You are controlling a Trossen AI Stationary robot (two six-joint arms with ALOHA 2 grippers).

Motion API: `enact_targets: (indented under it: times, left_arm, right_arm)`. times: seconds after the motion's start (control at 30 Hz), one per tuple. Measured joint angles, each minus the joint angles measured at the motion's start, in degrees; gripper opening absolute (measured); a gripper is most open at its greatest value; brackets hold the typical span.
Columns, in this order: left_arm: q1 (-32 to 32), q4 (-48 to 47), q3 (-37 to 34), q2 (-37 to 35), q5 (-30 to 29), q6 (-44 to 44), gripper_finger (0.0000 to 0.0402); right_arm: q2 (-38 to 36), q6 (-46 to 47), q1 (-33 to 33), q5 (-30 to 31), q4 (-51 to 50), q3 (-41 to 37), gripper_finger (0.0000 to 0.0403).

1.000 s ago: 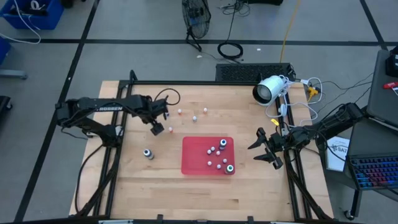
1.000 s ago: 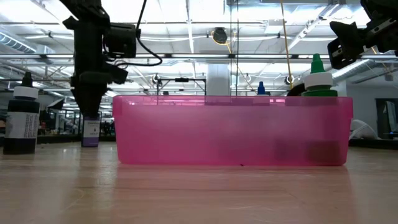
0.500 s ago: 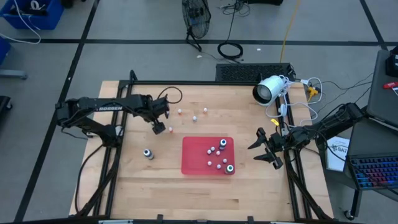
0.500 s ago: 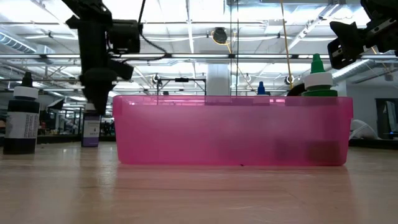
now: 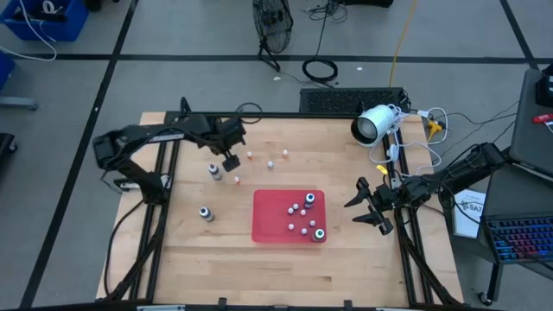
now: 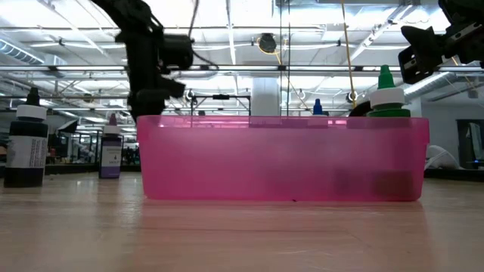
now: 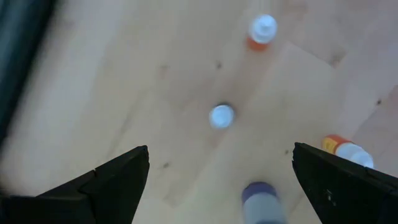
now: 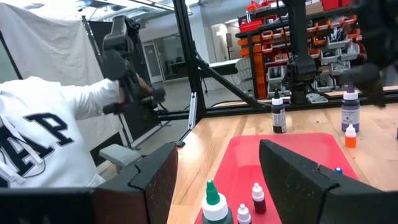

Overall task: Pick & Place food coloring
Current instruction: Put the small black food coloring bottle into the pink bin

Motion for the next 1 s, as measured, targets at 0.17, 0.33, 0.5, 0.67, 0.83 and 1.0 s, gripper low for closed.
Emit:
enact_targets:
  times: [0.17, 0.33, 0.5, 0.67, 0.83, 1.0]
  left_arm:
    - [0.4, 3.7, -0.1, 5.6, 1.8, 2.6, 0.0392]
    - [0.6, 4.9, 0.0, 9.2, 2.0, 3.7, 0.0392]
    - [1.6, 4.4, 0.0, 11.1, 1.6, 3.6, 0.0392]
    - [2.6, 5.1, -0.2, 11.1, 1.5, 1.3, 0.0392]
    - [2.6, 5.5, -0.2, 11.1, 1.5, 1.6, 0.0392]
    - [2.5, 5.5, -0.2, 11.1, 1.5, 1.7, 0.0392]
  right_arm:
    - [0.0, 0.0, 0.0, 0.0, 0.0, 0.0, 0.0216]
    - [0.0, 0.0, 0.0, 0.0, 0.0, 0.0, 0.0214]
    - [0.0, 0.0, 0.0, 0.0, 0.0, 0.0, 0.0214]
    - [0.0, 0.0, 0.0, 0.0, 0.0, 0.0, 0.0217]
    - [0.0, 0.0, 0.0, 0.0, 0.0, 0.0, 0.0213]
    - [0.0, 0.0, 0.0, 0.0, 0.0, 0.0, 0.0216]
